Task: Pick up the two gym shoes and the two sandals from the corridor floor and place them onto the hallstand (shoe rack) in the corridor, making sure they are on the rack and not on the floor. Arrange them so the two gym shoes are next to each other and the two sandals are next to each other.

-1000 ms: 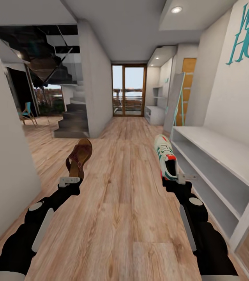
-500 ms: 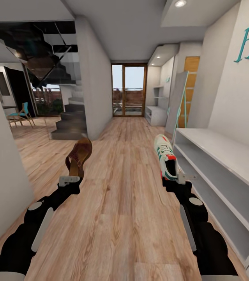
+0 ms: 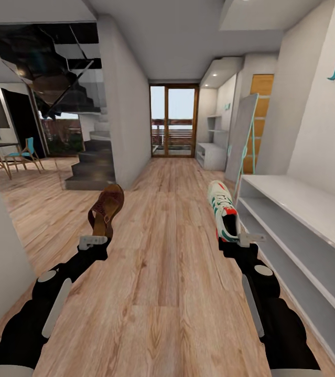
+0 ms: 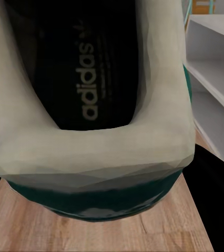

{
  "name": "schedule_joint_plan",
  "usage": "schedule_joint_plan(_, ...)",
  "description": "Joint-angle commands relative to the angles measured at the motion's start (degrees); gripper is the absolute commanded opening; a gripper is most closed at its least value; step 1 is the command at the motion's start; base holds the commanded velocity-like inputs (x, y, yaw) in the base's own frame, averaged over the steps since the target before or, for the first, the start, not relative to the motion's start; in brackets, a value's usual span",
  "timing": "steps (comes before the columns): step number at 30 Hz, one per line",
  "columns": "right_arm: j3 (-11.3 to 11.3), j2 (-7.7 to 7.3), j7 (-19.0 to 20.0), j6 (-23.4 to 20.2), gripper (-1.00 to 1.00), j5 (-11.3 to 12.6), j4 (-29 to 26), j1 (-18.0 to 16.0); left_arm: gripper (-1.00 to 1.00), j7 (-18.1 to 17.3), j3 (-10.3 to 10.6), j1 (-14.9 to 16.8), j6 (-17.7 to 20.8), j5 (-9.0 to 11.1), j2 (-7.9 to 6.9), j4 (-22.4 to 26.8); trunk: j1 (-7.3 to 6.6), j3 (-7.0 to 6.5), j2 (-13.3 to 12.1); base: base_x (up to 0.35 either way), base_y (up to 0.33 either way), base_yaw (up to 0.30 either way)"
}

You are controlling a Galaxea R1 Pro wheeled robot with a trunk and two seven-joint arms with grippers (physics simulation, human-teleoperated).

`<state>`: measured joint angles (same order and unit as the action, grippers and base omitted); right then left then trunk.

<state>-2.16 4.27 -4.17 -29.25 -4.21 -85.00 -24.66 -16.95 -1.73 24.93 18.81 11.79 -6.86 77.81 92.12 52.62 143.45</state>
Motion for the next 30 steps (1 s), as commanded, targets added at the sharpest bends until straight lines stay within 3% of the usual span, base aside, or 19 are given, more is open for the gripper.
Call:
schedule_joint_plan(1, -0.03, 0.04, 0.04, -0.35, -1.0, -0.45, -0.08, -0.04, -1.0, -0.1, -0.09, 0.03, 0.52, 0.61, 0.01, 0.06, 0.02, 0.06, 0.03, 0.344, 0.0, 0.0)
schedule_joint_plan(30, -0.03, 0.04, 0.04, -0.33, -1.0, -0.45, -0.08, -0.04, -1.0, -0.1, -0.03, -0.14, 0.55, 0.61, 0.01, 1.09, 0.02, 0.06, 0.03, 0.344, 0.0, 0.0)
